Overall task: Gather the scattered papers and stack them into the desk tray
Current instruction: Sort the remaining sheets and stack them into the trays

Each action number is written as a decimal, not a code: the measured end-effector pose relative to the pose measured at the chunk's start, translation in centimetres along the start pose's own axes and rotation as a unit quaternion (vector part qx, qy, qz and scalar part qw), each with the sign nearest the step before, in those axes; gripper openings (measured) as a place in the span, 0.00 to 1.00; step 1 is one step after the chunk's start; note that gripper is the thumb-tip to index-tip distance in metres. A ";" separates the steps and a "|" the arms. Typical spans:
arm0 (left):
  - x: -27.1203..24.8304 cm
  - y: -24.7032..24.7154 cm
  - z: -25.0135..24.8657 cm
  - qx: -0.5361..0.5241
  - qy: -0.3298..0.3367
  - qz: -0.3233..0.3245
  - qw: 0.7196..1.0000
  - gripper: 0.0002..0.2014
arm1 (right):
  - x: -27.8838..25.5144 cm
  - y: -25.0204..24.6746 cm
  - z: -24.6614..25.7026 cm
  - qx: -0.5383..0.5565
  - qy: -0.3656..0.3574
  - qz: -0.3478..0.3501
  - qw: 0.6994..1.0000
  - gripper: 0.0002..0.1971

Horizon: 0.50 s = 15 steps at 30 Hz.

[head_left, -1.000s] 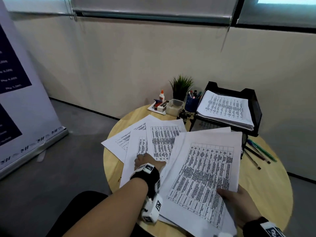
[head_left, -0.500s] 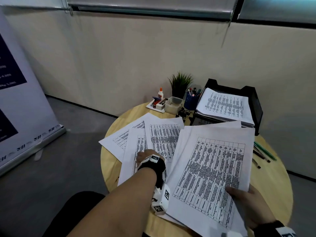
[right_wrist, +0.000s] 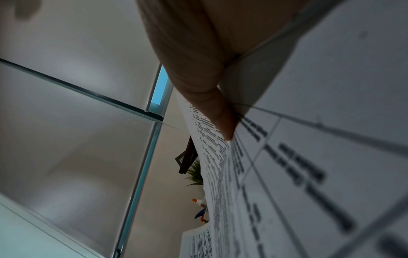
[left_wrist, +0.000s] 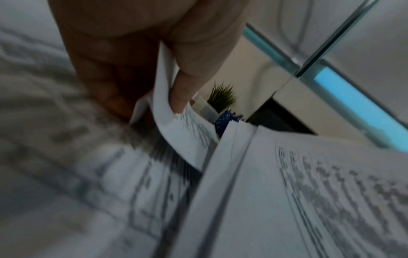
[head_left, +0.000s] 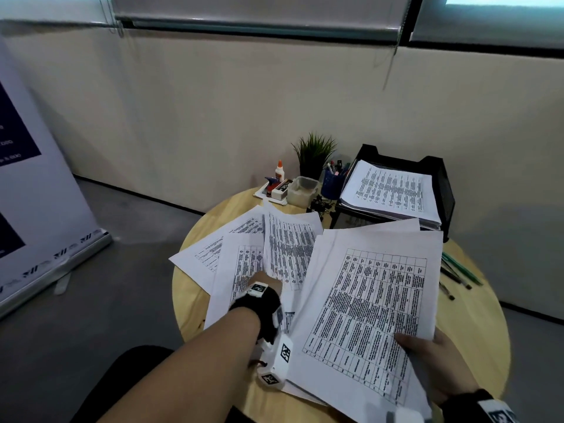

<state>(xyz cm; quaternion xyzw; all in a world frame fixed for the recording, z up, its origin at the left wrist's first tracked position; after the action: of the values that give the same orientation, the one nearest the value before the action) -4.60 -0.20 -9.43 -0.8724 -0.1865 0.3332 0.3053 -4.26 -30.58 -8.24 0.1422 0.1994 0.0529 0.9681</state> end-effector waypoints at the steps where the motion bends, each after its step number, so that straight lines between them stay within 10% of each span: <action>1: 0.1 -0.6 0.5 0.007 -0.005 0.009 1.000 0.14 | 0.1 0.0 0.1 -0.001 -0.001 0.000 1.000 0.20; 15: -1.8 -4.8 7.5 0.196 -0.069 -0.036 0.977 0.24 | -0.6 1.9 -0.7 -0.004 -0.005 0.029 1.000 0.26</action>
<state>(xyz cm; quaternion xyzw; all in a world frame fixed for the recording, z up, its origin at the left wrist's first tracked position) -11.70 5.47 -9.91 -0.7630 -0.1690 0.4118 0.4687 -5.20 -28.71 -8.11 0.1445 0.1898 0.0808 0.9678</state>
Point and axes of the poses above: each hand's wrist, its own x-axis towards the middle knuckle, its own y-axis out of the palm, z = x × y, the point moved 3 cm from there along x, towards the middle knuckle
